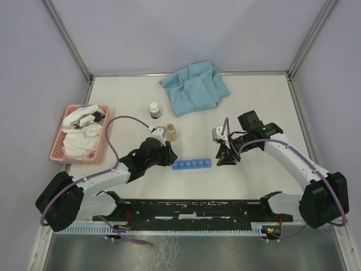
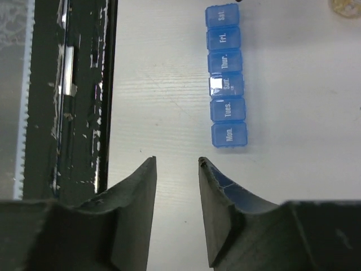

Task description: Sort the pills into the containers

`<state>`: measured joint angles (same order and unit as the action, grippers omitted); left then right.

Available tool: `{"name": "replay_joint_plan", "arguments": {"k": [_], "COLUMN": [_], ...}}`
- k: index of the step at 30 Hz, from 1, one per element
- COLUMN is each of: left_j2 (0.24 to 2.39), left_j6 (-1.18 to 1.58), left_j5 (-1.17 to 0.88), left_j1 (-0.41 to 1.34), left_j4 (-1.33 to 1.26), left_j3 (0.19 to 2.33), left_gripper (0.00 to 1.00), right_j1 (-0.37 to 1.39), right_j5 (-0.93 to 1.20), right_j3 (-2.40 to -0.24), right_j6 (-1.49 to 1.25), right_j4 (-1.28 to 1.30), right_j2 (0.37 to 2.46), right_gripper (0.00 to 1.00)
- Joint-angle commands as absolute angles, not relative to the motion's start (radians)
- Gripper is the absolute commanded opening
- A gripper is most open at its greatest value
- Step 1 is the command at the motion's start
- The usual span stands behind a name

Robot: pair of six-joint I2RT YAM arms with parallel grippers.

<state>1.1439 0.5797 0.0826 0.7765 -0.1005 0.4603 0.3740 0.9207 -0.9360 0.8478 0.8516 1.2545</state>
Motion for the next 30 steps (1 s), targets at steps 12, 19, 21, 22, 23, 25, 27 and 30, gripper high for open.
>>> {"name": "replay_joint_plan", "arguments": {"k": [12, 19, 21, 22, 23, 25, 27, 30], "left_j2": [1.374, 1.376, 1.377, 1.382, 1.387, 1.397, 1.403, 1.43], "left_j6": [0.466, 0.54, 0.564, 0.575, 0.585, 0.608, 0.645, 0.701], "left_j5": [-0.04, -0.156, -0.214, -0.229, -0.231, -0.213, -0.19, -0.156], "left_j1": [0.684, 0.688, 0.704, 0.721, 0.744, 0.791, 0.841, 0.91], "left_j4": [-0.177, -0.304, -0.376, -0.401, -0.414, -0.429, -0.473, -0.555], "left_j3": [0.518, 0.428, 0.399, 0.39, 0.387, 0.385, 0.367, 0.359], "left_gripper": [0.25, 0.21, 0.2, 0.2, 0.2, 0.2, 0.2, 0.2], "right_j1": [0.525, 0.618, 0.634, 0.638, 0.638, 0.633, 0.606, 0.542], "right_j5": [0.8, 0.73, 0.702, 0.682, 0.651, 0.578, 0.547, 0.574], "right_j3": [-0.929, -0.934, -0.94, -0.944, -0.956, -0.997, -1.034, -1.036], "right_j6": [1.232, 1.218, 1.184, 1.147, 1.094, 0.966, 0.862, 0.784], "right_j4": [0.982, 0.972, 0.947, 0.925, 0.905, 0.871, 0.862, 0.835], "right_j2": [1.358, 1.411, 1.424, 1.43, 1.433, 1.44, 1.442, 1.431], "right_gripper": [0.13, 0.09, 0.06, 0.04, 0.01, 0.01, 0.01, 0.01]}}
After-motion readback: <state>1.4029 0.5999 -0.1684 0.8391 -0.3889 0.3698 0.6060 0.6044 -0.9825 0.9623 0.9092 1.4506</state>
